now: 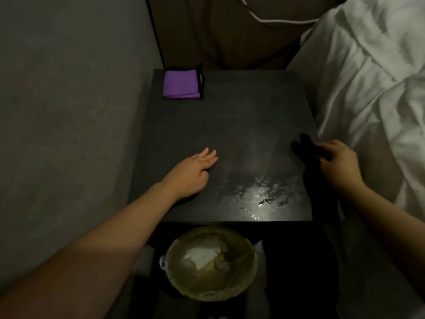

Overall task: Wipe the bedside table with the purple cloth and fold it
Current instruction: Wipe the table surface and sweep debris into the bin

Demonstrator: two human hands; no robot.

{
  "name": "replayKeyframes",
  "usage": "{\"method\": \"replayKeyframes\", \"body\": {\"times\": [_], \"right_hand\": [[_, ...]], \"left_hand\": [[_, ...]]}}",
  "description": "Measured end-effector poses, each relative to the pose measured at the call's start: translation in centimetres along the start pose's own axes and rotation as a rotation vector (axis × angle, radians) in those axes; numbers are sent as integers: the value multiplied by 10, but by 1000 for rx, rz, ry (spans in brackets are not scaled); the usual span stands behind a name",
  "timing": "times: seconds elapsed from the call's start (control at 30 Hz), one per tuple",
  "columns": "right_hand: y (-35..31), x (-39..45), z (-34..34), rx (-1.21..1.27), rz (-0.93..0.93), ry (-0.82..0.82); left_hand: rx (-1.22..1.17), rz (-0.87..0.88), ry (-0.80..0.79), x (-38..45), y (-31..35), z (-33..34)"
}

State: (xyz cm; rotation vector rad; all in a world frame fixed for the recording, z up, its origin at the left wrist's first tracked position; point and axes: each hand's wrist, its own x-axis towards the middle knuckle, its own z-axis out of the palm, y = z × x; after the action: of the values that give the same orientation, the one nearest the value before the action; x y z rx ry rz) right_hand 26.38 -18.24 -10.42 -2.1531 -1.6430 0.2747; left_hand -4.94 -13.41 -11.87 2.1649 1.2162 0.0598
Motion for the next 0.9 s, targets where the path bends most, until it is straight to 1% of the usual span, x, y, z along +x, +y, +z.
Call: {"method": "replayKeyframes", "body": {"times": [0.13,0.23,0.33,0.43,0.57,0.67,0.73,0.83,0.9], "right_hand": [[2,-14,-3,36,62,-44],[-1,-24,6,53,100,22],[-9,-42,17,82,92,77],[-25,-67,35,94,48,60],[-67,-101,56,125,-34,-37],[-105,-125,67,170,-153,-121],[-123,-145,76,197,-233,-214],[-133,-180,84,254,-309,-382],[-132,-195,78,325,-299,-406]], "left_hand": [[1,-32,-23,-11,7,3],[-2,-41,-29,-9,4,0],[-8,-30,-18,-6,4,-1],[-11,-23,-23,-6,4,1],[-32,-26,-37,-7,0,0],[-37,-26,-52,-7,0,-1],[-29,-30,-53,-6,1,-1],[-35,-26,-48,-7,1,0],[-40,-34,-55,-7,0,0]]}}
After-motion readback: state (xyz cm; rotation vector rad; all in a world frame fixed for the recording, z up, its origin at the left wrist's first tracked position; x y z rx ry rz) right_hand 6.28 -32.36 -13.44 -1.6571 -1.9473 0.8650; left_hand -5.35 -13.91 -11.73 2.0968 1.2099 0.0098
